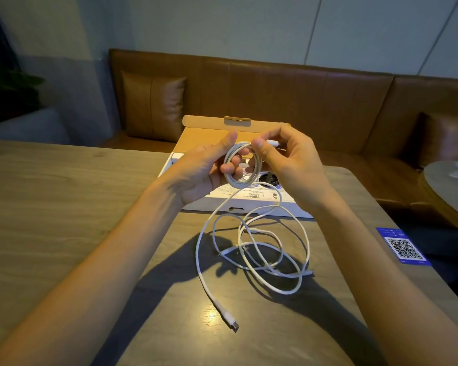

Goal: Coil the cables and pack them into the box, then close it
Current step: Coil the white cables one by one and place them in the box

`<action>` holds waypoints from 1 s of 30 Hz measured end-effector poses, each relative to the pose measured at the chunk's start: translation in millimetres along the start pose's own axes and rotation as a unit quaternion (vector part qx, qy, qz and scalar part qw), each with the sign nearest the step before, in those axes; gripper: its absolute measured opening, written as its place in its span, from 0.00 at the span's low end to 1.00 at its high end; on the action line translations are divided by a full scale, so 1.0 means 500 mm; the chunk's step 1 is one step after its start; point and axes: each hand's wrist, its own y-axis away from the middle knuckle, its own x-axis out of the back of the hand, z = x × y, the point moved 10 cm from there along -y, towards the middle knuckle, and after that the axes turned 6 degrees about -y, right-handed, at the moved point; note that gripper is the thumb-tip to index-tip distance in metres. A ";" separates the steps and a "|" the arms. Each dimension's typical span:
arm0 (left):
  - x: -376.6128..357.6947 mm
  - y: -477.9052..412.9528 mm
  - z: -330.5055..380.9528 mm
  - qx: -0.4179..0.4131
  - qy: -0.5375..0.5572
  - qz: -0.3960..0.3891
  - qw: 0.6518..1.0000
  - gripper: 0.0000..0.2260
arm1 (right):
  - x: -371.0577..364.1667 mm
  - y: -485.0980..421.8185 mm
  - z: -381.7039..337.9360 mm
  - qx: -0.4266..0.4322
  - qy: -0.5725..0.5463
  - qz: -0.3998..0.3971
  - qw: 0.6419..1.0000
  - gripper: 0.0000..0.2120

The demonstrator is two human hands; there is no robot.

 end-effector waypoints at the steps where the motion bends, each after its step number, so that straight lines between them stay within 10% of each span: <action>1: 0.005 -0.002 0.003 -0.009 -0.018 0.012 1.000 0.17 | 0.007 -0.001 0.001 -0.001 0.004 0.017 1.000 0.05; 11: 0.007 0.003 0.059 -0.165 -0.375 0.160 0.898 0.15 | 0.004 0.006 0.079 -0.180 -0.196 0.034 0.963 0.07; 18: 0.029 -0.020 -0.009 -0.054 -0.091 0.119 0.987 0.14 | -0.025 0.023 0.116 -0.251 -0.295 0.049 0.921 0.12; 30: 0.019 -0.022 -0.040 -0.056 -0.041 0.168 0.983 0.16 | 0.010 0.027 0.107 -0.225 -0.168 0.108 0.954 0.08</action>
